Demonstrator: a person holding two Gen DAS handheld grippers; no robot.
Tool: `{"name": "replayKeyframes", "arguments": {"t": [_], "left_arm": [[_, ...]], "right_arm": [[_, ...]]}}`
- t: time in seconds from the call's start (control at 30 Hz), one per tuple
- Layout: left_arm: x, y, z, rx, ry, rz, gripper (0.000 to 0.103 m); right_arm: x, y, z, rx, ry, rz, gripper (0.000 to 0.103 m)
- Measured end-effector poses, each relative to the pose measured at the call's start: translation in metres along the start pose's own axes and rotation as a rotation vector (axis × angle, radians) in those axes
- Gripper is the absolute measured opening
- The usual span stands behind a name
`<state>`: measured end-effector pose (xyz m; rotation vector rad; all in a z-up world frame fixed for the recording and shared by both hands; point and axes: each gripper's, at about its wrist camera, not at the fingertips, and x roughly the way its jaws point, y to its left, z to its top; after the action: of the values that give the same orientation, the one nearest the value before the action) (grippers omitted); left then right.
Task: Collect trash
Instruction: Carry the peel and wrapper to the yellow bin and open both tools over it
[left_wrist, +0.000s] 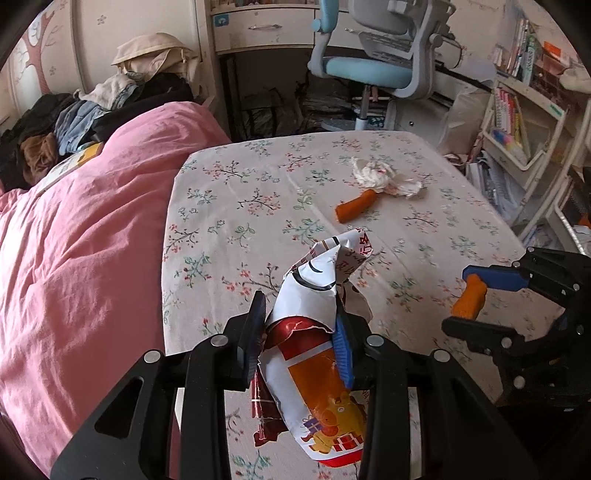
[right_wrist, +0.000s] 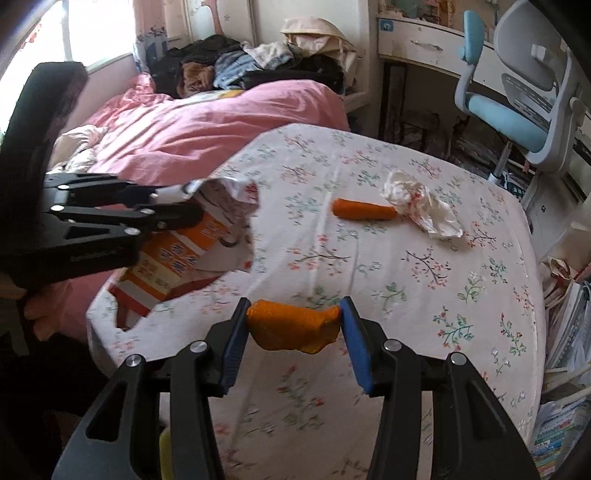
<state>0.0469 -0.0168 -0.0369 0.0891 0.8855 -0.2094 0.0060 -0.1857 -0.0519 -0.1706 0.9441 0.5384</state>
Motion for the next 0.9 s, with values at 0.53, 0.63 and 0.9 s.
{"name": "replayKeyframes", "arguments": {"t": [0.53, 0.63, 0.9], "left_arm": [[-0.066, -0.001, -0.11, -0.128, 0.052, -0.089, 0.033], [-0.064, -0.011, -0.144, -0.164, 0.122, -0.115, 0.033], [-0.053, -0.054, -0.197, -0.062, 0.299, -0.129, 0.052]], "right_arm": [[-0.019, 0.086, -0.102, -0.079, 0.184, 0.098, 0.049], [-0.021, 0.087, -0.116, -0.093, 0.216, 0.036, 0.053], [-0.093, 0.028, -0.107, 0.199, -0.065, -0.06, 0.074]]}}
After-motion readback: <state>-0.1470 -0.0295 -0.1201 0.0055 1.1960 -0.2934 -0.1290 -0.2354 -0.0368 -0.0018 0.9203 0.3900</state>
